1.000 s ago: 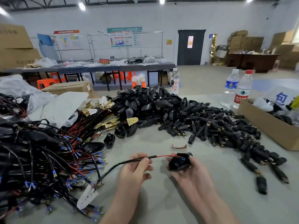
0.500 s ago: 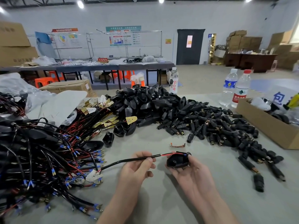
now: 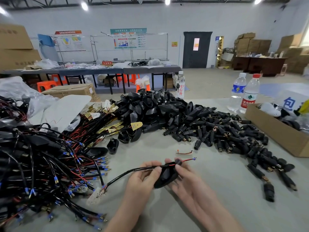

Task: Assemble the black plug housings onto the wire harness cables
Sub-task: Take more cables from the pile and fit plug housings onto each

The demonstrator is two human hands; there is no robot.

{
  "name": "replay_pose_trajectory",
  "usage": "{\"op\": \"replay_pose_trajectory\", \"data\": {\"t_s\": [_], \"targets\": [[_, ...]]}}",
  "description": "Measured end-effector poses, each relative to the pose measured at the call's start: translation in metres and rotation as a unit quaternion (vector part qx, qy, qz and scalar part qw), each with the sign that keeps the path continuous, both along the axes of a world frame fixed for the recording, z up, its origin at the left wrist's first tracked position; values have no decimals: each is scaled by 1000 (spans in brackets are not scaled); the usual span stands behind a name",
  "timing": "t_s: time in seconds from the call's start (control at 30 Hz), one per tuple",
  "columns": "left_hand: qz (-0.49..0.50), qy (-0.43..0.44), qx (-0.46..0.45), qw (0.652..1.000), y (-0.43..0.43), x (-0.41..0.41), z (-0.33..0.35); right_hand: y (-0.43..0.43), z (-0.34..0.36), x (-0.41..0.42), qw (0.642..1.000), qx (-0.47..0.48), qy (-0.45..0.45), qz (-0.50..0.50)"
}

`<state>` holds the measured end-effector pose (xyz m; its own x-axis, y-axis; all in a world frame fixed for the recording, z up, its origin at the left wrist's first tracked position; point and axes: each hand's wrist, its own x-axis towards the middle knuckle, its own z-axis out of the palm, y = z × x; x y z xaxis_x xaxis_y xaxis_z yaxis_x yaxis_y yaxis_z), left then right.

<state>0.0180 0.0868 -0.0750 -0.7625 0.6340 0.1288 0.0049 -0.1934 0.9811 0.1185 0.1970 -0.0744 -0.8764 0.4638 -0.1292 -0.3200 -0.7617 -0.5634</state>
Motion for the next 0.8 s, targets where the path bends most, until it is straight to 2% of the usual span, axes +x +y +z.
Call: {"op": "replay_pose_trajectory", "data": {"t_s": [0.2,0.4,0.57,0.63,0.8], "targets": [[-2,-7,-10,1000,0,-5,-6,-8,-1,-3,994,98,-45,-24],[-14,21,-23,999,0,-2,-6,-1,-1,0,994,67,-81,-21],[-40,38,-43,998,-1,2,-2,0,-1,-1,997,18,-69,-41],[-40,10,-47,998,-1,2,0,0,-1,-2,996,2,-62,-66],[-52,-132,-1,990,0,1,3,6,-1,-1,990,6,-67,-121]]}}
